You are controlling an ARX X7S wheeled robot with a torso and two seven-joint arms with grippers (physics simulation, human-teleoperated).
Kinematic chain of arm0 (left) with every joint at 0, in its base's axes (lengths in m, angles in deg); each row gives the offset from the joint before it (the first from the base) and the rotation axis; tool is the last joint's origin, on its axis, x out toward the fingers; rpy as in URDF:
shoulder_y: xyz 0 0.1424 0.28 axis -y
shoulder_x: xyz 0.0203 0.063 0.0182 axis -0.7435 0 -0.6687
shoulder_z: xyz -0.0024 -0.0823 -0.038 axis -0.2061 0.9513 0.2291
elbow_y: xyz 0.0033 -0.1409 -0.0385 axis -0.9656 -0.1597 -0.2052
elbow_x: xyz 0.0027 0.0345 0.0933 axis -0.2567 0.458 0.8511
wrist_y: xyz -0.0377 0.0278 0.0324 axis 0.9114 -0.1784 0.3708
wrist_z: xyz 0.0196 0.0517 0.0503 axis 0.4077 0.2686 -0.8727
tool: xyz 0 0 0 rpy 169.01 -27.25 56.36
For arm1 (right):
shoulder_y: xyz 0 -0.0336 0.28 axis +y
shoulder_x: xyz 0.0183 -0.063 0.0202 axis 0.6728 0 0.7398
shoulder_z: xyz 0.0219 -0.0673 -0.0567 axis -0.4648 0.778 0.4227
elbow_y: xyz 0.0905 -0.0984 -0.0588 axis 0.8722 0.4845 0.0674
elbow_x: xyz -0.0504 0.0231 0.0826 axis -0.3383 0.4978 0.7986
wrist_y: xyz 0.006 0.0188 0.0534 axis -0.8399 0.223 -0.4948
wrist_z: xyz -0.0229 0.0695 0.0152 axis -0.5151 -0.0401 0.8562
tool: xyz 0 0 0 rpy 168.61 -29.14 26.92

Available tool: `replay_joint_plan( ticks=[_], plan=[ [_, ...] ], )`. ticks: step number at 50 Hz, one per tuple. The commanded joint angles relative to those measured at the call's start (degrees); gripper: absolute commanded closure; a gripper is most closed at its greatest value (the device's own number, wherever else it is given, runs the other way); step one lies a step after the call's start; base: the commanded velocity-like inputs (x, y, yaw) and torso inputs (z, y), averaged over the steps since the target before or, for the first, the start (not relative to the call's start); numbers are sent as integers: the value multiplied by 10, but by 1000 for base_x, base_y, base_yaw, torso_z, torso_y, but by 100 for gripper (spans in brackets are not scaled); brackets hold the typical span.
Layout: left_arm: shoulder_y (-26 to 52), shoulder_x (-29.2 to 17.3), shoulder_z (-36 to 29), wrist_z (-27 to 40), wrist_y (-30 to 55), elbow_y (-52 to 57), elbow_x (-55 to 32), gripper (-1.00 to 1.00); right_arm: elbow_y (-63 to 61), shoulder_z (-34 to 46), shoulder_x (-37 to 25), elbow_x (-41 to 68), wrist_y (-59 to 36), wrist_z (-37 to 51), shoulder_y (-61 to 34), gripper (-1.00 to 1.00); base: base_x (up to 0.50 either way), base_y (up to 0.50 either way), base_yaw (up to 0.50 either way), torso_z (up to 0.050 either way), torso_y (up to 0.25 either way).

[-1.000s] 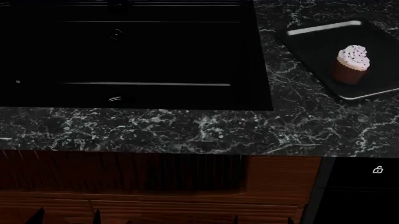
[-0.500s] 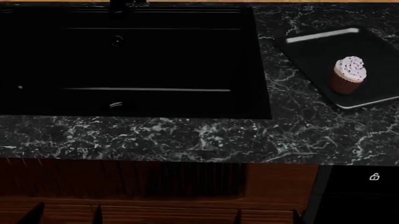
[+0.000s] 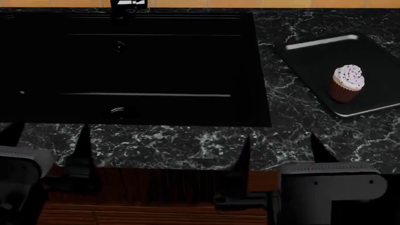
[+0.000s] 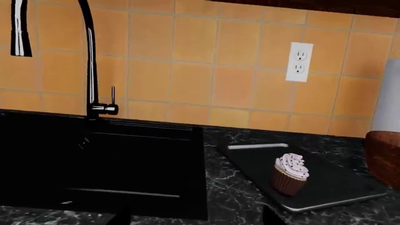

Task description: Move the fresh-baked cupcake off the tray onto the counter, and place the bowl used for mixing into the sink.

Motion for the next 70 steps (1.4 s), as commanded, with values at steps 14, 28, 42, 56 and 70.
replay_joint_plan(
  ticks=[14, 28, 42, 56, 70],
  plan=[
    [33, -15, -28, 19, 3, -19, 13, -100, 1, 4, -7, 15, -43, 5, -42, -100, 0, 0, 0, 32, 0],
    [35, -21, -40, 25, -2, -23, 16, -100, -12, -10, -5, 22, -65, 22, -46, -100, 244, -123, 0, 0, 0],
    [38, -25, -49, 36, 3, -25, 21, -100, -19, -22, -10, 32, -63, 27, -40, -100, 144, -429, 0, 0, 0],
    [37, -28, -50, 43, 4, -22, 18, -100, -36, -31, -14, 38, -69, 37, -33, -100, 116, -480, 0, 0, 0],
    [39, -31, -54, 48, 2, -26, 16, -100, -28, -35, -18, 44, -61, 39, -30, -100, 55, -485, 0, 0, 0]
  ],
)
